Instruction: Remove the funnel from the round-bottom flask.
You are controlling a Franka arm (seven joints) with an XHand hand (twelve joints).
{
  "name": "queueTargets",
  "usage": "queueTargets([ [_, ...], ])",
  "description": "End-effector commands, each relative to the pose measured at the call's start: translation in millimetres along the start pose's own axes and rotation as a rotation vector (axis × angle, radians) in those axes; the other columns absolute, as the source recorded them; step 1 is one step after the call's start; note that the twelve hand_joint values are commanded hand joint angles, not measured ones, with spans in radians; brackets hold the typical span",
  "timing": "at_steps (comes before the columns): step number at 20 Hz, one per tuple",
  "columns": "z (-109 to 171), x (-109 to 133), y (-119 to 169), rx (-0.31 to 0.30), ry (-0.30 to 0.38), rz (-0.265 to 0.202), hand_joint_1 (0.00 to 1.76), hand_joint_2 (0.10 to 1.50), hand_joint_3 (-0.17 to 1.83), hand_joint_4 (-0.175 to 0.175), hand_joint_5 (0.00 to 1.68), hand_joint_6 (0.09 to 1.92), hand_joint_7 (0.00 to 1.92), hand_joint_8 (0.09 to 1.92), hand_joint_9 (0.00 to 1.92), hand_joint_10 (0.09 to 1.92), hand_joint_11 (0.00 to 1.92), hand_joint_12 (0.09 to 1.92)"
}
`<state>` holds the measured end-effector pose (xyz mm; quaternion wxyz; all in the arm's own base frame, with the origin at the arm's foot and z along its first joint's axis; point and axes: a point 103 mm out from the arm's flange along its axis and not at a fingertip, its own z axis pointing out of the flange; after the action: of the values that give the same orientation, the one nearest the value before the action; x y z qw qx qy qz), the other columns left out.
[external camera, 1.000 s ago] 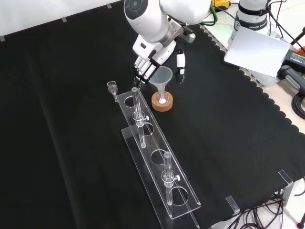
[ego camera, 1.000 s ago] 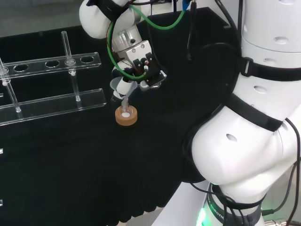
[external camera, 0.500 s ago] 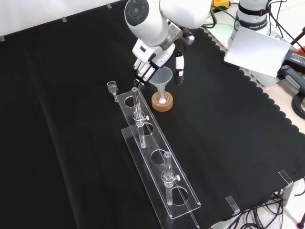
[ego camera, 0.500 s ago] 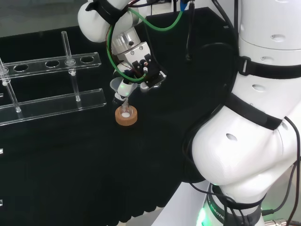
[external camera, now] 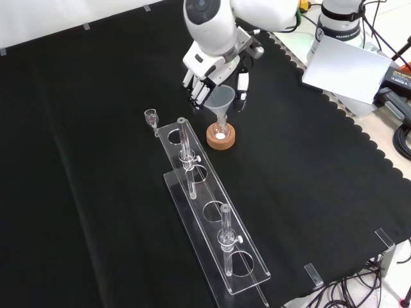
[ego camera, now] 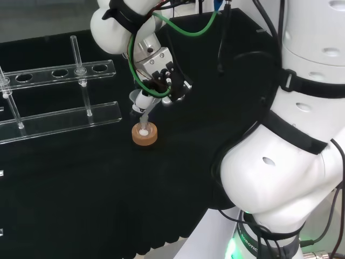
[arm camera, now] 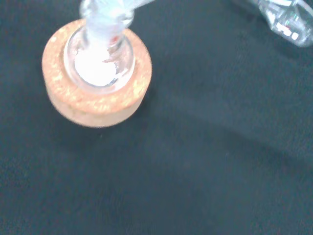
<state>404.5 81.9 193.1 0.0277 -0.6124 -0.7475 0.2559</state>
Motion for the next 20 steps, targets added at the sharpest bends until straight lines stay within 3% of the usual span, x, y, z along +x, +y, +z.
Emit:
queueTargets([
  [1,-10.7,0.0,-5.1,-0.054,-0.035,-0.005,0.57,0.93,0.14,-0.064,0.52,0.67,0.79,0.73,1.12,0.45,0.66,1.24],
  [20,-50.4,3.0,-26.5,0.013,-0.163,0.016,0.6,0.88,0.26,-0.08,0.5,0.8,0.77,0.77,1.21,0.46,0.79,1.14],
])
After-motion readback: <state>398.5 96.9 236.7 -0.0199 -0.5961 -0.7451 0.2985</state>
